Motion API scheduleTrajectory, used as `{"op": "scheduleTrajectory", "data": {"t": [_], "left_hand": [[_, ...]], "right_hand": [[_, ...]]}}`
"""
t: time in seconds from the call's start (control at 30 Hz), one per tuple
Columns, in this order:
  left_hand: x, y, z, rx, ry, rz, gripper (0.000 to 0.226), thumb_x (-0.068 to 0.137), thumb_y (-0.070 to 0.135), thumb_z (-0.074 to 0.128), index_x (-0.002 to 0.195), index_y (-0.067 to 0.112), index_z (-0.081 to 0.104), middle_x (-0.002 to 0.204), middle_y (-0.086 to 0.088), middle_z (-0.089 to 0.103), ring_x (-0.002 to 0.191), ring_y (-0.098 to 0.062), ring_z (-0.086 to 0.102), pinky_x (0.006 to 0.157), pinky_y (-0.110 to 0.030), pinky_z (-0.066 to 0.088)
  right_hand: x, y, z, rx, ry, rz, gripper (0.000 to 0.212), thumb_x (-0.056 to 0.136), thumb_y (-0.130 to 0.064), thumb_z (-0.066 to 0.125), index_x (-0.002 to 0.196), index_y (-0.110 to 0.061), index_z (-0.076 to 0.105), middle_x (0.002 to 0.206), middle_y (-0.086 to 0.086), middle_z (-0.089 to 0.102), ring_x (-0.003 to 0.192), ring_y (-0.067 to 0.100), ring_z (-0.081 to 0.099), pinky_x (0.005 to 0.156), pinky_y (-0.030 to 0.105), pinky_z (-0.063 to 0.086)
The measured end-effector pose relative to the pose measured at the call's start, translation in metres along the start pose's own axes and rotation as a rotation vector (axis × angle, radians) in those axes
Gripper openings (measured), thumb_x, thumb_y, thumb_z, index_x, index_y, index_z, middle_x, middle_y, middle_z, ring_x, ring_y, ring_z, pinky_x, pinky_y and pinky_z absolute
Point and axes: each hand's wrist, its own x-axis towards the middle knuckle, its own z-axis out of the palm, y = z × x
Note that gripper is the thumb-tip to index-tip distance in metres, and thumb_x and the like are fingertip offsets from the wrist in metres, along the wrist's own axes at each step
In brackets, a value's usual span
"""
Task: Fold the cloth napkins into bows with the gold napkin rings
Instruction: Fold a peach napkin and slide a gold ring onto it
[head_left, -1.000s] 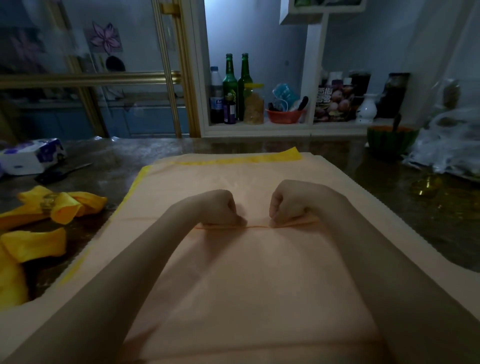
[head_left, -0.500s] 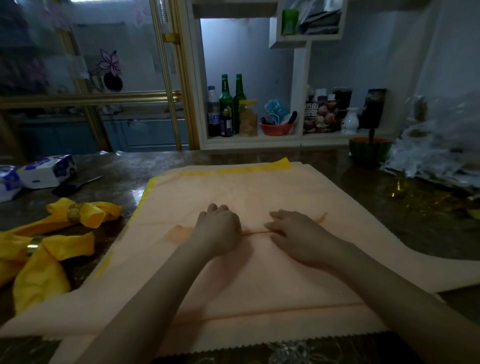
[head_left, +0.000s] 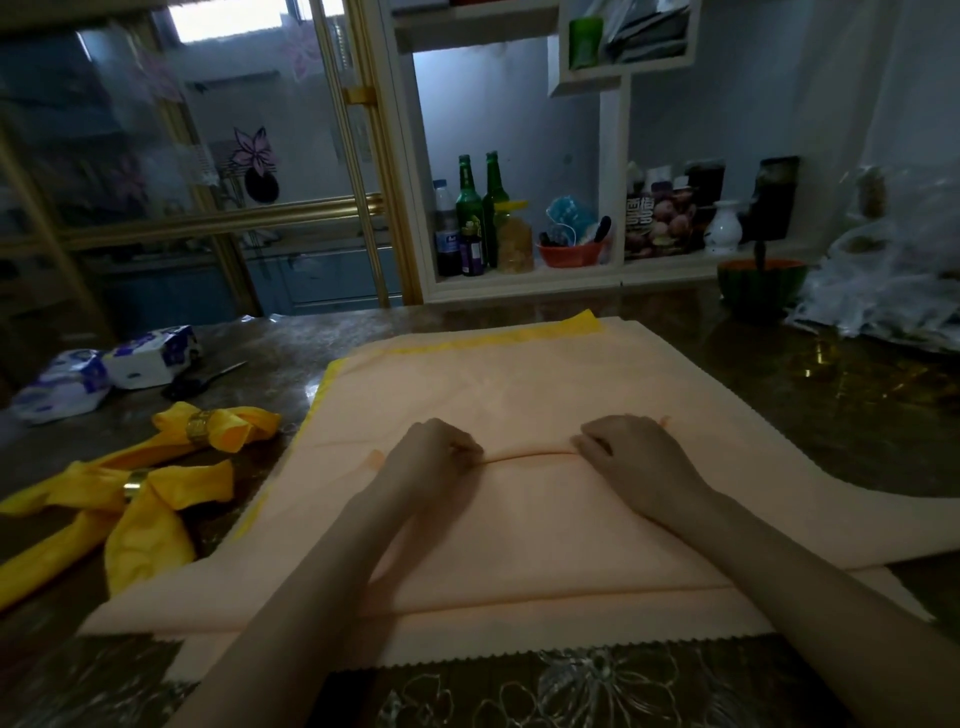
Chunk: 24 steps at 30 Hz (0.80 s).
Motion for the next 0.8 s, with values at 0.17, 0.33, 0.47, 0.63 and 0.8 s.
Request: {"op": "scheduleTrajectory", "data": {"t": [0.17,0.33,0.47,0.63,0.8], "left_hand": [[-0.004,0.003,0.002,0.118,0.050,-0.011,0.020,0.090,0.017,0.059,0.105,0.016,0.072,0.114,-0.006,0.068,0.109,-0.023,0.060,0.094,-0.035,0.046],[-0.009,0.006,0.004,0.232,0.152,0.061,0.013,0.088,0.017,0.058,0.097,0.015,0.066,0.102,-0.004,0.068,0.100,-0.024,0.059,0.084,-0.035,0.044],[-0.013,0.009,0.006,0.252,0.188,0.096,0.008,0.087,0.017,0.057,0.094,0.015,0.061,0.100,-0.003,0.065,0.097,-0.024,0.056,0.081,-0.034,0.038],[-0.012,0.005,0.010,0.187,0.211,0.097,0.013,0.088,0.019,0.058,0.100,0.017,0.055,0.100,-0.003,0.064,0.096,-0.024,0.056,0.080,-0.035,0.037],[-0.010,0.010,0.004,0.265,0.094,0.068,0.007,0.086,0.015,0.056,0.088,0.021,0.053,0.098,0.000,0.058,0.092,-0.022,0.053,0.077,-0.032,0.040]], "right_hand": [[-0.001,0.005,0.000,-0.033,0.010,0.002,0.023,0.097,-0.032,0.046,0.086,-0.016,0.059,0.080,0.000,0.059,0.079,0.018,0.056,0.087,0.034,0.042],[-0.003,0.008,-0.005,0.064,0.109,0.023,0.019,0.094,-0.029,0.054,0.111,-0.020,0.058,0.094,-0.002,0.063,0.093,0.018,0.057,0.096,0.034,0.033],[-0.002,0.011,-0.003,-0.078,0.038,-0.025,0.022,0.094,-0.032,0.053,0.110,-0.024,0.065,0.109,-0.004,0.061,0.104,0.015,0.050,0.094,0.034,0.029],[-0.001,0.011,-0.004,0.028,0.018,-0.009,0.020,0.093,-0.027,0.055,0.112,-0.025,0.061,0.113,-0.005,0.063,0.108,0.014,0.052,0.101,0.033,0.025],[-0.003,0.004,-0.006,-0.092,0.056,-0.083,0.015,0.091,-0.020,0.054,0.105,-0.023,0.061,0.106,-0.005,0.061,0.097,0.013,0.050,0.095,0.030,0.028]]}}
